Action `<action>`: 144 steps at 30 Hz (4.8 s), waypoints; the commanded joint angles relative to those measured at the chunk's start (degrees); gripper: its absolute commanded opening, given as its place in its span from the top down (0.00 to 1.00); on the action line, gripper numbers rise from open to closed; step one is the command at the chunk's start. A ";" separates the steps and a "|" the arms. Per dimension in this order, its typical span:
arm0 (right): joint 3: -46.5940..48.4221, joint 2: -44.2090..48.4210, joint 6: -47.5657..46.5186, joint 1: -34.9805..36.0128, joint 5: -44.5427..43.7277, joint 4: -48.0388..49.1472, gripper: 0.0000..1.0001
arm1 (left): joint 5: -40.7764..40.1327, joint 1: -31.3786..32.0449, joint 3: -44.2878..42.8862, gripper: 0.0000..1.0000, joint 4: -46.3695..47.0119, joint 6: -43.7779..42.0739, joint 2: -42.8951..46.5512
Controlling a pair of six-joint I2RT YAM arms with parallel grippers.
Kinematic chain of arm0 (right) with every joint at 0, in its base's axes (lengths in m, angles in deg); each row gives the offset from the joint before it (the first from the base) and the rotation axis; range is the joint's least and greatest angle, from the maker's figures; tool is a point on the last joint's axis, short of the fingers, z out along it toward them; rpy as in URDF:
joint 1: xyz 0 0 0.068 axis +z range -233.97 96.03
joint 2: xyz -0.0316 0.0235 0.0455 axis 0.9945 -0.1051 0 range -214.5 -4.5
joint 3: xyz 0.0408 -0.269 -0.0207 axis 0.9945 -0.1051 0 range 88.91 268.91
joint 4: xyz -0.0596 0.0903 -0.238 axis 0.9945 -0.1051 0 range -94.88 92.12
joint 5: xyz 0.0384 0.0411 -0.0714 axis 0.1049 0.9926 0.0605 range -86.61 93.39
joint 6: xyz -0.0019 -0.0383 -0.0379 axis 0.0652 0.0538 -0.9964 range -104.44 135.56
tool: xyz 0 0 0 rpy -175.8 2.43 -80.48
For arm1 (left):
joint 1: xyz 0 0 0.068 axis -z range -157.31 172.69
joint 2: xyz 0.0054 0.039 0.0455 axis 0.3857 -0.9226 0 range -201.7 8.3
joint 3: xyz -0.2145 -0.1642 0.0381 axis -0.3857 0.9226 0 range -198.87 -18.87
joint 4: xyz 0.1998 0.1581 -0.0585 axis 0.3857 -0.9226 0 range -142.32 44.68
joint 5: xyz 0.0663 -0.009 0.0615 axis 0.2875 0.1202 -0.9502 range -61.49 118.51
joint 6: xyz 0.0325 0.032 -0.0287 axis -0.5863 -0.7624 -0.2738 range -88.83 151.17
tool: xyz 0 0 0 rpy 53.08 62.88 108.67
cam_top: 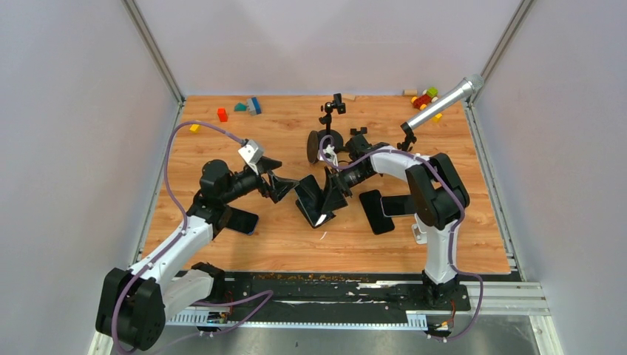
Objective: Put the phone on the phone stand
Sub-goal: Pick up the phone stand with the phone at the center of the board.
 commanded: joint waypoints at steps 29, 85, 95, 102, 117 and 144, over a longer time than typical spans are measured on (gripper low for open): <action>10.52 -5.95 -11.78 -1.13 12.38 -11.42 1.00 | 4.92 -2.50 -0.83 0.00 -5.35 -6.20 1.79; 28.17 1.04 24.80 -2.09 11.99 0.52 1.00 | 22.22 -3.32 -5.85 0.47 41.78 38.16 -27.00; 27.01 0.86 25.04 -1.74 12.20 1.30 1.00 | 21.98 -2.66 -6.57 0.61 52.90 45.92 -32.09; 26.62 0.77 24.98 -1.36 12.00 1.45 1.00 | 21.93 -1.75 -7.17 0.70 52.05 45.15 -32.63; 25.32 1.69 24.64 -1.32 8.75 1.35 0.77 | 21.53 -1.77 -7.29 1.00 46.32 40.24 -30.05; 16.62 9.38 19.51 -6.75 1.72 1.07 0.31 | 17.91 -12.21 -18.34 1.00 30.80 25.95 -39.04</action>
